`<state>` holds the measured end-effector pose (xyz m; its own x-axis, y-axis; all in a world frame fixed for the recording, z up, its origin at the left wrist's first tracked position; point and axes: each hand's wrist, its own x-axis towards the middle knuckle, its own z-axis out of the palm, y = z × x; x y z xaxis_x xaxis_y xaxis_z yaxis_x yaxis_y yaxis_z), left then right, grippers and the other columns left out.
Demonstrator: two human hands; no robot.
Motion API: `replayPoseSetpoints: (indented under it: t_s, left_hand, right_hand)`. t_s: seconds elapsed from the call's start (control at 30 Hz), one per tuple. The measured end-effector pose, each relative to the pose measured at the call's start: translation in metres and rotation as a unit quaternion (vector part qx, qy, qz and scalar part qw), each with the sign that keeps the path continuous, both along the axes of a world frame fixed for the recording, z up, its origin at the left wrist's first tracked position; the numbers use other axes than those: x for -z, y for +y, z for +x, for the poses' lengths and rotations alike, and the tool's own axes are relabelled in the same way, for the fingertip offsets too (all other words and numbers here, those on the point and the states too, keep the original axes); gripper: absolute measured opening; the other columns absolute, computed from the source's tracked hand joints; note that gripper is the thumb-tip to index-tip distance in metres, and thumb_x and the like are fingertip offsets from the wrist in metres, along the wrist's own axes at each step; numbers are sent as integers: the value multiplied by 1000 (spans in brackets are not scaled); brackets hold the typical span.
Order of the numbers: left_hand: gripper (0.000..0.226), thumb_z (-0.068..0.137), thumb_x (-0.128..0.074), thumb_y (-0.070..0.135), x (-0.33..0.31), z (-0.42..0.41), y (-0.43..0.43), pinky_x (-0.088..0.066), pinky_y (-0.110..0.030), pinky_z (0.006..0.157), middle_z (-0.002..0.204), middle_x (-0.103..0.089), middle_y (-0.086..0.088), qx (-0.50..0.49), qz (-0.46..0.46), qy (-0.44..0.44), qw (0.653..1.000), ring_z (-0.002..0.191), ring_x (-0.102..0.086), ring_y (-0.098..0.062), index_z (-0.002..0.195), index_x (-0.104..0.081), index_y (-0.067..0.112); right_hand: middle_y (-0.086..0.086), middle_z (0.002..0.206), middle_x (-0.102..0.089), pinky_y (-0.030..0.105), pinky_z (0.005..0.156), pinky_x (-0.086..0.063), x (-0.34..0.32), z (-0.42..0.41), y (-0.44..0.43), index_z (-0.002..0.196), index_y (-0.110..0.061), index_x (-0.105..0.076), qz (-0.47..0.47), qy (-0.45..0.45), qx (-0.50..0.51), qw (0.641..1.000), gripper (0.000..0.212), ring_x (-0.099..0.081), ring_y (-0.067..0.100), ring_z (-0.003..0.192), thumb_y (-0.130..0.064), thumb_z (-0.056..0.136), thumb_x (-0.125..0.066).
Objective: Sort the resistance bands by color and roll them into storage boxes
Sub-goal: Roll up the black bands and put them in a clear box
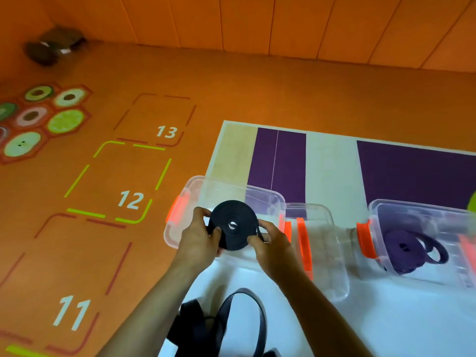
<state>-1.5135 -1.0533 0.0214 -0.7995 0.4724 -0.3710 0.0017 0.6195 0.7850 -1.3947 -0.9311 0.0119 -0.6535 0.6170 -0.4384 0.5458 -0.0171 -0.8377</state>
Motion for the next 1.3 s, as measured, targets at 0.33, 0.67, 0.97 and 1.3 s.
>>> replayPoseSetpoints:
  t_s: [0.33, 0.67, 0.97, 1.3]
  left_hand:
    - [30, 96, -56, 1, 67, -56, 21, -63, -53, 74, 93, -71, -21, 14, -101, -138, 985, 68, -75, -36, 116, -40, 17]
    - [36, 94, -49, -1, 91, -75, 51, -63, -48, 84, 94, -75, -24, 66, -237, -197, 949, 83, -78, -34, 123, -38, 14]
    - [38, 91, -56, 0, 106, -70, 55, -53, -24, 65, 106, -64, -14, 147, -310, -144, 928, 98, -67, -26, 129, -58, -2]
    - [37, 103, -42, 22, 66, -55, 39, -50, -41, 96, 127, -55, -12, 289, -287, 37, 913, 114, -58, -33, 138, -53, 15]
  right_hand:
    - [7, 81, -56, 46, 84, -57, 46, -65, 19, 96, -6, -60, -119, -173, -14, 978, 12, -56, 24, 79, -17, 93, -57]
    - [13, 106, -54, 29, 65, -37, 84, -81, 16, 113, -3, -51, -105, -252, -42, 961, 42, -48, 24, 82, -35, 85, -55]
    - [19, 140, -53, 54, 105, -49, 100, -87, 10, 152, -6, -24, -70, -293, -69, 951, 87, -55, 41, 124, -46, 83, -59]
    - [17, 138, -54, 47, 106, -47, 71, -80, 5, 136, -5, -50, 85, -243, -135, 957, 64, -51, 37, 128, -41, 83, -52]
